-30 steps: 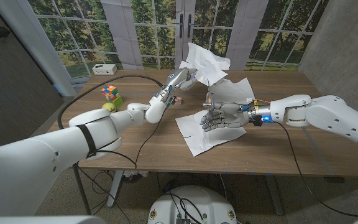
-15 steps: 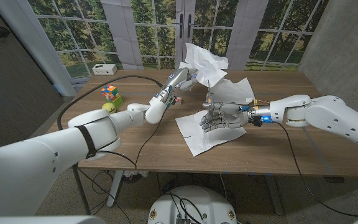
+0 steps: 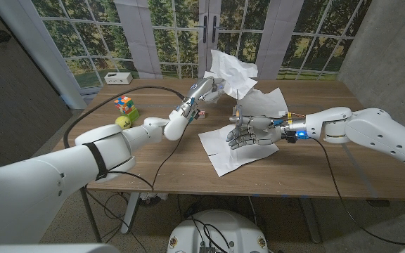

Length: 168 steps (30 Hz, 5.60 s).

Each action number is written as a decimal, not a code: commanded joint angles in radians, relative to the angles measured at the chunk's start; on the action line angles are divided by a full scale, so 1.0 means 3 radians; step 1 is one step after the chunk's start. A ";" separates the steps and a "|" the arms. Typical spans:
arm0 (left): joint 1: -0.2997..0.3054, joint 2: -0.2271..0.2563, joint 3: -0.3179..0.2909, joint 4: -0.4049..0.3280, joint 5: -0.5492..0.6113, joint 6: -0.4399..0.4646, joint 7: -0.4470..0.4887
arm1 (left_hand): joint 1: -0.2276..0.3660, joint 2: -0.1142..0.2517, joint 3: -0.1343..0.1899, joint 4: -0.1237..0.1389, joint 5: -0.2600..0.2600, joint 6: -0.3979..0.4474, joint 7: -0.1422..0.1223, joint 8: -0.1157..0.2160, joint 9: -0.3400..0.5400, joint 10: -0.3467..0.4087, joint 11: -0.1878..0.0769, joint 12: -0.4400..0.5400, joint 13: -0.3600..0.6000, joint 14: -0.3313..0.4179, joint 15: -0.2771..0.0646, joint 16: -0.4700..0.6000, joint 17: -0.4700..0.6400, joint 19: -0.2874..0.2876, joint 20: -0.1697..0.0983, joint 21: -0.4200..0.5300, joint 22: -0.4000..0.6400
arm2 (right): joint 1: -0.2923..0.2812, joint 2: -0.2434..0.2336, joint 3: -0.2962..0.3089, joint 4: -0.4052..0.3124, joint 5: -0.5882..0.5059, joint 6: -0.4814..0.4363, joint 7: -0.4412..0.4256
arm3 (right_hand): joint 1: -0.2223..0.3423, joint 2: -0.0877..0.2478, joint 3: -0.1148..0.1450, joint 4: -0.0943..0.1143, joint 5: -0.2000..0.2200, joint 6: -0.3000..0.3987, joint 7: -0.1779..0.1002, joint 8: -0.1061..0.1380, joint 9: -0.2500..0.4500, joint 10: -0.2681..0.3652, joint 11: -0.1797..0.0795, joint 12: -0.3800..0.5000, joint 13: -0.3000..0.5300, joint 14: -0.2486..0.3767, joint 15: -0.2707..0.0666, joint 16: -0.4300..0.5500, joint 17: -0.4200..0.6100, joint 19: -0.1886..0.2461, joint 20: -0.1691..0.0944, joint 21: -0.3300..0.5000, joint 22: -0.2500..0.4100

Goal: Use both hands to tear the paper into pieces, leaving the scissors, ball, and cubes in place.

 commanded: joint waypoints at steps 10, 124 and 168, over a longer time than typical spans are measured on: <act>0.0015 0.0026 -0.0054 -0.0044 0.0076 -0.0015 -0.0012 | -0.0024 0.0004 0.0002 -0.0026 0.0024 0.0043 -0.0001 0.0019 -0.0001 0.0047 -0.0006 0.0000 0.0003 -0.0018 0.0001 0.0019 -0.0005 -0.0016 -0.0445 -0.0013 0.0012 | 0.0021 0.0001 -0.0010 -0.0008 -0.0024 0.0008 0.0015 | -0.0016 0.0010 0.0010 -0.0002 -0.0002 -0.0074 0.0124 -0.0015 0.0018 0.0030 0.0005 0.0017 0.0010 0.0012 -0.0028 0.0010 0.0000 -0.0008 0.0015 -0.0010 0.0010; 0.0447 0.0654 -0.0700 -0.1028 0.0480 0.0391 0.0028 | -0.0054 0.0014 -0.0004 -0.0084 0.0031 0.0073 0.0000 0.0051 -0.0068 0.0074 -0.0007 -0.0061 -0.0038 -0.0008 0.0000 0.0009 0.0001 -0.0069 -0.0445 -0.0026 0.0019 | -0.0047 0.0235 0.0007 -0.0066 0.0158 0.0062 -0.0367 | 0.0931 0.0225 0.1336 0.0141 -0.0598 0.0698 -0.0266 0.0863 0.0530 0.1715 -0.0457 0.0374 -0.0086 0.1708 -0.0626 -0.0082 0.0205 0.0823 -0.0363 0.1028 0.0015; 0.0292 0.0689 -0.0607 -0.0767 0.1053 0.0677 0.0502 | 0.0163 -0.0123 -0.0013 -0.0285 -0.0012 0.0480 0.0001 -0.0070 -0.0548 0.0446 -0.0011 -0.0212 -0.0439 0.0271 0.0013 0.0219 0.0011 -0.0150 -0.0439 0.0037 -0.0010 | -0.0022 0.0301 0.0022 -0.0310 0.0160 0.0062 -0.0723 | 0.0911 0.0228 0.1364 0.0114 -0.0651 0.0693 -0.0263 0.0925 0.0488 0.1735 -0.0457 0.0347 -0.0085 0.1719 -0.0623 -0.0105 0.0215 0.0803 -0.0360 0.1138 0.0000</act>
